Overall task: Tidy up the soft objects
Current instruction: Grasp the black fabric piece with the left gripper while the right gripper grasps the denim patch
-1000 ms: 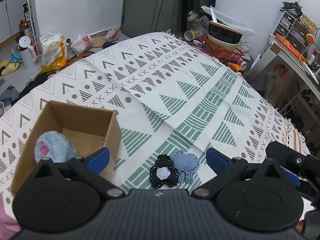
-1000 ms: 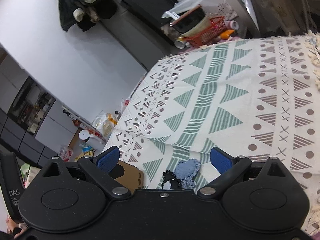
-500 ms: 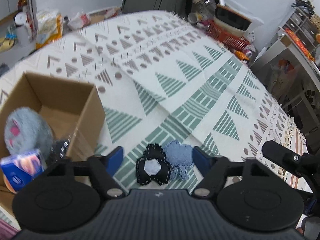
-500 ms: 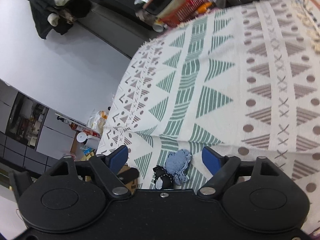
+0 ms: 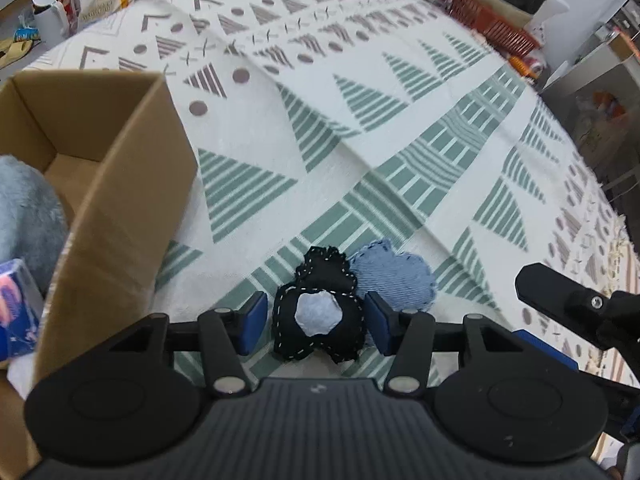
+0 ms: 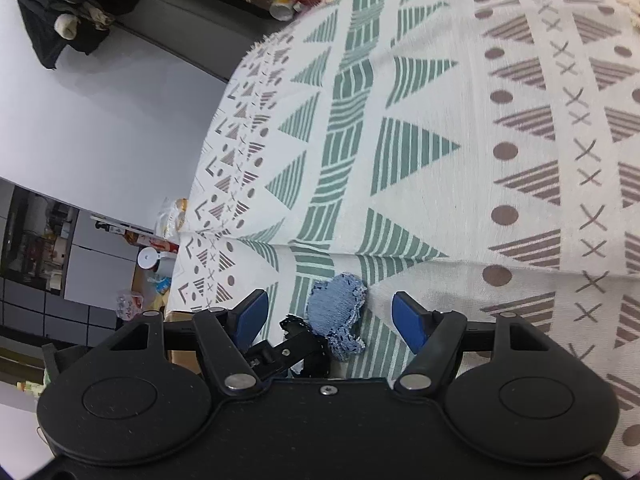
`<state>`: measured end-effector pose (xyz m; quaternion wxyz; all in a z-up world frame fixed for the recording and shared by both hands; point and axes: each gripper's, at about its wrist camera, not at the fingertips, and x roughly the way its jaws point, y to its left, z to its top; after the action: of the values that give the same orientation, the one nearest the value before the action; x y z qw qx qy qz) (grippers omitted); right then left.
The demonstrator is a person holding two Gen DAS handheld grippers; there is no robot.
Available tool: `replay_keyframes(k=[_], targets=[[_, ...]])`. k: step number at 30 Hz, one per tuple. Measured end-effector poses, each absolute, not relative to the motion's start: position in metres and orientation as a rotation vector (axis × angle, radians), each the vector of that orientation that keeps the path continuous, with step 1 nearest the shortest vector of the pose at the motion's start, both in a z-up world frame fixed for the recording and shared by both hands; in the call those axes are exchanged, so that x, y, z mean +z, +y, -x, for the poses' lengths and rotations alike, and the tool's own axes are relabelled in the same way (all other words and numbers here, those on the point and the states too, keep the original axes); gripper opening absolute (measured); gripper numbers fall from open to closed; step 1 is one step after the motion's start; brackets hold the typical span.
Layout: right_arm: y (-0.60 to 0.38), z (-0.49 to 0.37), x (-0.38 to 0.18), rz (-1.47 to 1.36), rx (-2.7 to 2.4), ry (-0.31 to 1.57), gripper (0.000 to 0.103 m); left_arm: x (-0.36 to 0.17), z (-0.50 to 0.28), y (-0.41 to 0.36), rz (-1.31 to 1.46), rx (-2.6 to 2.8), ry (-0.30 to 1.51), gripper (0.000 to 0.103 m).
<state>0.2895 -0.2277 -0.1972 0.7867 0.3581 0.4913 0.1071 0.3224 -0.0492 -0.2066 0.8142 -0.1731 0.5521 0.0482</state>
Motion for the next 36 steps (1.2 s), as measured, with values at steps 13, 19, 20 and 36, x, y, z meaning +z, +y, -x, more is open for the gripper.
replay_keyframes(k=[13,19,20,36], targets=[[-0.204,-0.313,-0.237,-0.827,0.237,1.161,0.058,-0.221,-0.337,-0.038,0.402,0.149,1.195,0.035],[-0.197,-0.320,-0.246,-0.820,0.238,1.164,0.040,-0.218,-0.338,-0.033,0.429,0.132,1.195,0.033],[-0.197,-0.320,-0.248,-0.813,0.235,1.167,0.030,-0.217,-0.338,-0.032,0.431,0.130,1.193,0.033],[-0.202,-0.294,-0.202,-0.707,0.234,1.031,0.017,-0.172,-0.317,-0.027,0.383,0.128,1.093,0.033]])
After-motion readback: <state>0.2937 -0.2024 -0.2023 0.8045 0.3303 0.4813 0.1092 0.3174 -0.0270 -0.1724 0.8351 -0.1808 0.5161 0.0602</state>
